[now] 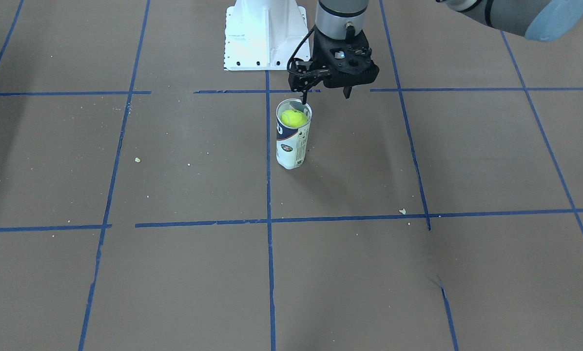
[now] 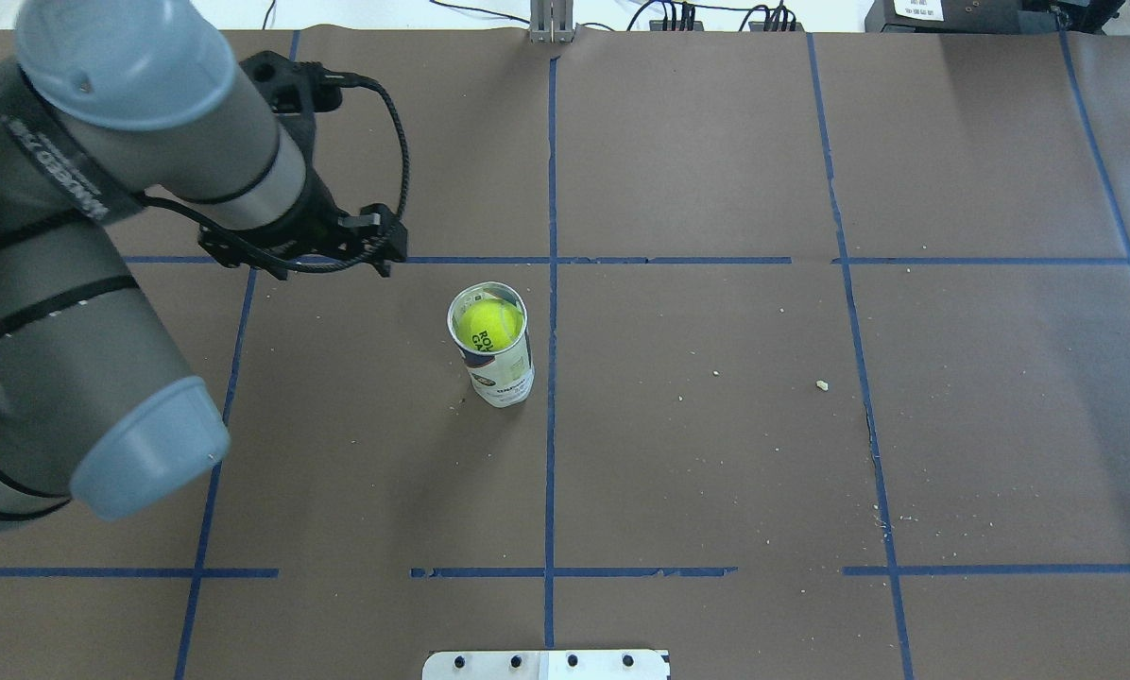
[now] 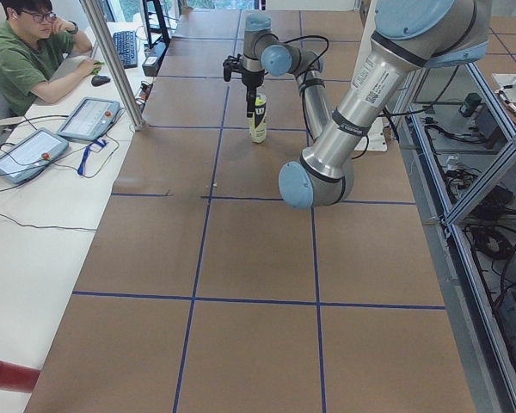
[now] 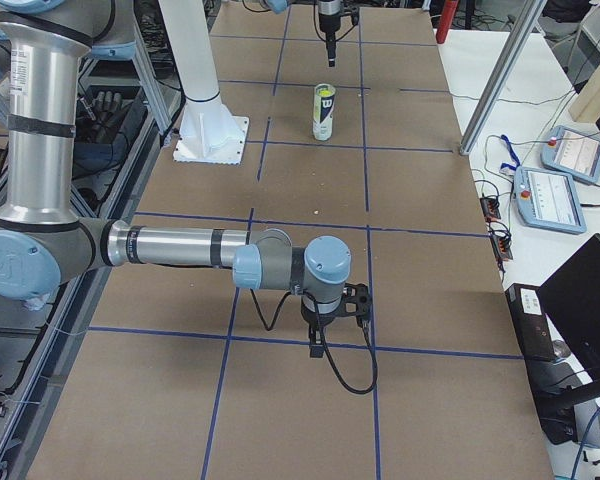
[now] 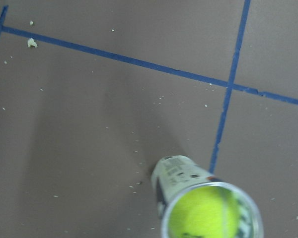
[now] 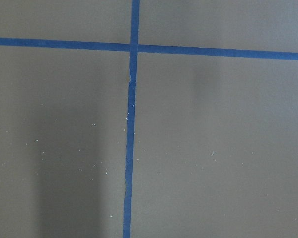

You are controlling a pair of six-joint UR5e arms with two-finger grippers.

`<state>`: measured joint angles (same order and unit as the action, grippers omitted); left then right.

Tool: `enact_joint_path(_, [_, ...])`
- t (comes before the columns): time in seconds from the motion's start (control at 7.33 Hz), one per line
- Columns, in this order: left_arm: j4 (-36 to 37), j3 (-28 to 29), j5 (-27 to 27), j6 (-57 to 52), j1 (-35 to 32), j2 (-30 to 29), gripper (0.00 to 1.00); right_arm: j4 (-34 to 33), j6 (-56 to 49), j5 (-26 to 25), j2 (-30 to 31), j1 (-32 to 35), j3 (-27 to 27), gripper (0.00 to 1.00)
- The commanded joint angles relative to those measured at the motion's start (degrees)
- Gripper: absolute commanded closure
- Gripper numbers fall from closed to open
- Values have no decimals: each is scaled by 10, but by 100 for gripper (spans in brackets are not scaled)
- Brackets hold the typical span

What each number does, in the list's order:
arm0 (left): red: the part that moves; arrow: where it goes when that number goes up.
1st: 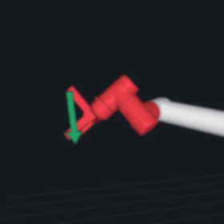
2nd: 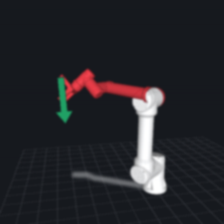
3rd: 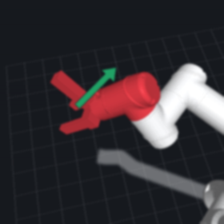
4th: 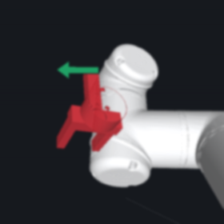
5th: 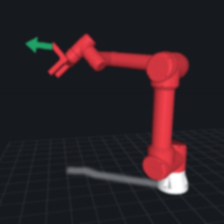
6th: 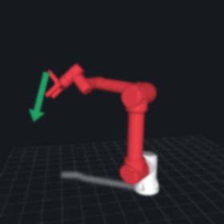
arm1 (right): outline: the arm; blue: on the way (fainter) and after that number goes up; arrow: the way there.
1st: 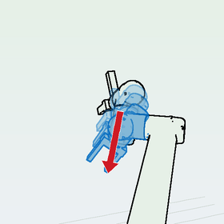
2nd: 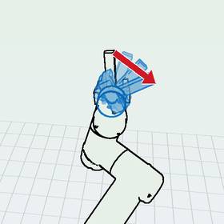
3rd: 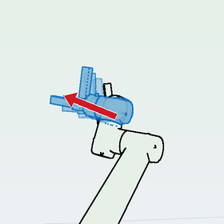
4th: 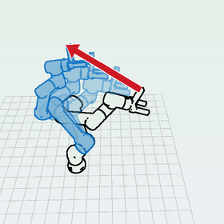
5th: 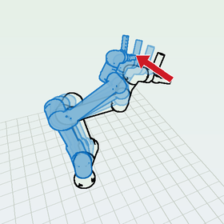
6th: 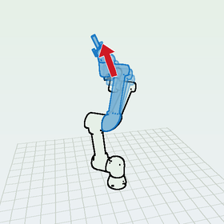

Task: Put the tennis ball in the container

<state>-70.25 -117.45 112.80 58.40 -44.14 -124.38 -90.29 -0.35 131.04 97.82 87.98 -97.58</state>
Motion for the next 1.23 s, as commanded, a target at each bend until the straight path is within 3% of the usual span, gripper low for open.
enact_joint_path(0.0, [-128,21,76,-188,-129,144,0,0,0,0,0,0,0,0])
enact_joint_path(0.27, [-142,76,129,-399,-262,210,0,-1,0,0,0,0,0,0])
enact_joint_path(0.55, [-144,111,162,-538,-361,287,0,-1,0,0,0,0,0,0])
enact_joint_path(0.82, [-153,158,163,-613,-432,345,0,0,0,0,0,0,0,0])
enact_joint_path(1.09, [-147,205,160,-613,-461,362,0,0,0,0,0,0,0,0])
